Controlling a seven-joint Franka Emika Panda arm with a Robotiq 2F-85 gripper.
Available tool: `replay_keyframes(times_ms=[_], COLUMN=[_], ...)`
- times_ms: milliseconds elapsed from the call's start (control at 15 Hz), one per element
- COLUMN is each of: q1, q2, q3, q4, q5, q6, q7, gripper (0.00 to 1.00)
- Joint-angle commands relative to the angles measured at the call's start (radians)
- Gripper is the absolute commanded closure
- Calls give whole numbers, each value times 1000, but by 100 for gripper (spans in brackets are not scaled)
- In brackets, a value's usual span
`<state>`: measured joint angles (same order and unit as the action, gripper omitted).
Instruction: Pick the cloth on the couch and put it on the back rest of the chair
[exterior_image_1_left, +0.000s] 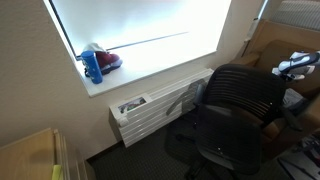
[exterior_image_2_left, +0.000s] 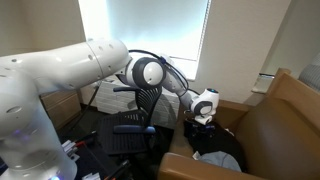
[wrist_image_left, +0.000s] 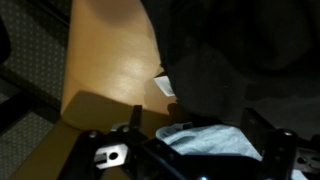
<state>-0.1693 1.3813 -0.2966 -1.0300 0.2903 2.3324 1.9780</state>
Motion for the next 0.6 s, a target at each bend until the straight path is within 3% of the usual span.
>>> replay_keyframes(times_ms=[0,133,267,533], q1=[-24,-55,-48,-47], q2=[10,15,25,138], q3=[17,34,38,52], q4=[41,87,57,133], q5=[-4,-8,31,75], q6=[-72,-154,48,298], q7=[-17,-35,11,104], gripper=[0,0,0,0])
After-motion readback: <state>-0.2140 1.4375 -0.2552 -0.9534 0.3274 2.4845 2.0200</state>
